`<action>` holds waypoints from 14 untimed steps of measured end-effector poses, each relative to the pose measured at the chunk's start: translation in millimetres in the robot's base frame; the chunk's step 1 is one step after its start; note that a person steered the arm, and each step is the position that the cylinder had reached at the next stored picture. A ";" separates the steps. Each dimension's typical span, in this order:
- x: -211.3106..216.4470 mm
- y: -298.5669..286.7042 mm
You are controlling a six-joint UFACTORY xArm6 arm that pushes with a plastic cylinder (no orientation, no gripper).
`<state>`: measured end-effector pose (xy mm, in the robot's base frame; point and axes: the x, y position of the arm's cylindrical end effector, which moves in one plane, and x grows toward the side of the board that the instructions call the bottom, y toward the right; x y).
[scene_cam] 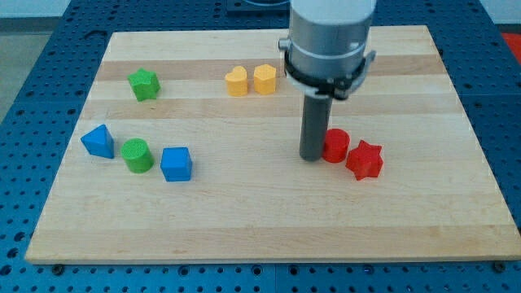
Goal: Push the red circle towards top right
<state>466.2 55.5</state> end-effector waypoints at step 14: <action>-96.2 55.8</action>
<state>370.0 111.4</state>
